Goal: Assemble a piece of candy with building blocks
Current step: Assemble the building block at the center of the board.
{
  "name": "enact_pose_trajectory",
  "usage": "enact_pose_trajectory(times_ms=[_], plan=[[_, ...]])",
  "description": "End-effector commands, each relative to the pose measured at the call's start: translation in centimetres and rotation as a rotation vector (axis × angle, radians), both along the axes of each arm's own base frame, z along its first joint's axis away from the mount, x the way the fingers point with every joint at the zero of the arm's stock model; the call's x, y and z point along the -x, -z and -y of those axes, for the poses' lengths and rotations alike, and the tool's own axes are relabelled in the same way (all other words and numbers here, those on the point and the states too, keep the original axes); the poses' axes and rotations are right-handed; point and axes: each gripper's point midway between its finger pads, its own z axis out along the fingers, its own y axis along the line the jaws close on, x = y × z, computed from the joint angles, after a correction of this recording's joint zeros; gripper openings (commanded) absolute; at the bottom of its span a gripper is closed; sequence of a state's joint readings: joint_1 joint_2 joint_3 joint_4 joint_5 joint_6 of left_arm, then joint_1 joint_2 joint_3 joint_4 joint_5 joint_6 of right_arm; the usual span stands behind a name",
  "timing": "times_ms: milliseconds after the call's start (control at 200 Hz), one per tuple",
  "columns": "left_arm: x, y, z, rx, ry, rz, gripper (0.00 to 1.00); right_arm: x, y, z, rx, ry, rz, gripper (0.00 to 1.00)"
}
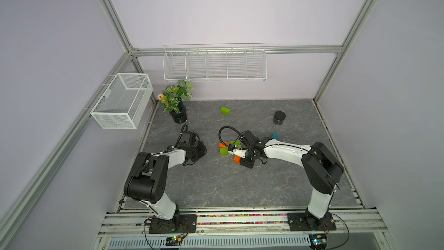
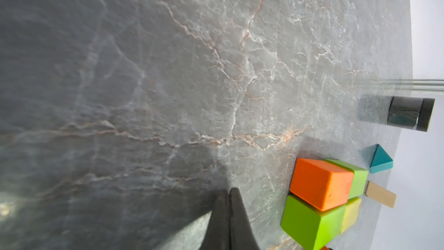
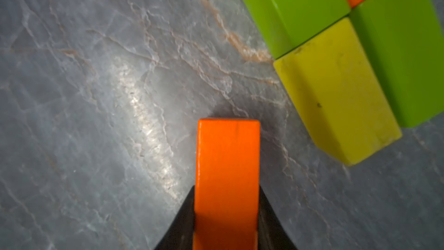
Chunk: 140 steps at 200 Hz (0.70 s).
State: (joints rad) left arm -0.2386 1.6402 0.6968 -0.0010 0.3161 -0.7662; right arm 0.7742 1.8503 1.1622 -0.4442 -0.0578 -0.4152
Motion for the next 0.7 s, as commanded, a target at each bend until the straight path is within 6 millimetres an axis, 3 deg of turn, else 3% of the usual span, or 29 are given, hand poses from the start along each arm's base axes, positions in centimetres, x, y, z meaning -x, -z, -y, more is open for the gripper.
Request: enact_pose_trajectory(times_ms=[0,135,315,450,620,650,695], plan=[[2.1,2.6,-0.6,-0.047,-0.001,-0.115,0.0,-0.6,0.0,-0.1,0.021,0.018,0.031,0.23],[2.2,2.7,-0.6,-0.049,-0.001,-0.115,0.0,-1.9,-0.9,0.4,0.051,0.068,0.111,0.28],[2.3,3.0,-0.6,-0.051,-0.003,-0.123,0.0,-1.8,-3.6,0.1,-0.01,0.088,0.155,0.4],[2.3,3.1,-0.6,-0.048,0.0,-0.126,0.0,-1.4,-4.5,-0.1,-0.035,0.092,0.144,0.48],[2.4,3.3,-0.6,-0.05,0.001,-0.132,0.0,-2.0,-6.3,0.2,-0.062,0.128,0.196,0.45],[2.5,3.3,-0.6,-0.05,0.001,-0.132,0.0,-2.2,-6.9,0.4,-0.074,0.141,0.214,0.41],[2.5,3.4,-0.6,-0.053,0.002,-0.133,0.0,-2.0,-7.7,0.6,-0.095,0.155,0.214,0.26]])
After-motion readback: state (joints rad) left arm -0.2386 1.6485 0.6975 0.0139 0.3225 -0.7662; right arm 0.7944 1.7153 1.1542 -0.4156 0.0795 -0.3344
